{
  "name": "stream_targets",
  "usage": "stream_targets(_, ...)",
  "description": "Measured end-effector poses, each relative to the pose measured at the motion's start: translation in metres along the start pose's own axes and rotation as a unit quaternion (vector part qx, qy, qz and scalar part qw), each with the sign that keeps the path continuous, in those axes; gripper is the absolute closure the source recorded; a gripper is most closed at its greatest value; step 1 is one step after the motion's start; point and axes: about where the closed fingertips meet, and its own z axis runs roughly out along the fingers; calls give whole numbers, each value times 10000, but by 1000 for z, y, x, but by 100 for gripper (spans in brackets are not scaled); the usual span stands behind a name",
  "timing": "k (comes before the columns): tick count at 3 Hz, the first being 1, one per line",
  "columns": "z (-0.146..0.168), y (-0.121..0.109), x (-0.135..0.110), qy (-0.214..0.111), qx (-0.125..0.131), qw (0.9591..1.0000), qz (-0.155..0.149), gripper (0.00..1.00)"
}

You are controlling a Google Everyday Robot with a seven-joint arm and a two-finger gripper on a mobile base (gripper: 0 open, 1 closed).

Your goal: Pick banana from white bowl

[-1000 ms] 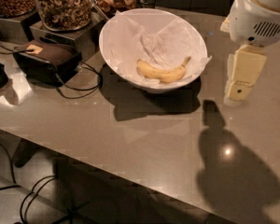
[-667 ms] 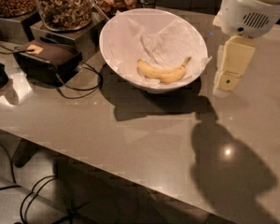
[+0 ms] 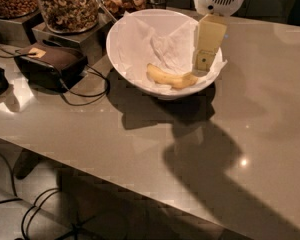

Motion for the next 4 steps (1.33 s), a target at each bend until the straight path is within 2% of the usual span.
stream_targets(1,3,-4,-5,-109,50,9999,-26,0)
stream_targets(2,22,-17,-31,-447,-384,9981,-182,0)
stream_targets(3,34,-39,-62,-811,-565,9948,-263,0)
stream_targets(4,43,-50,-84,-1003,-673,9923,-256,0)
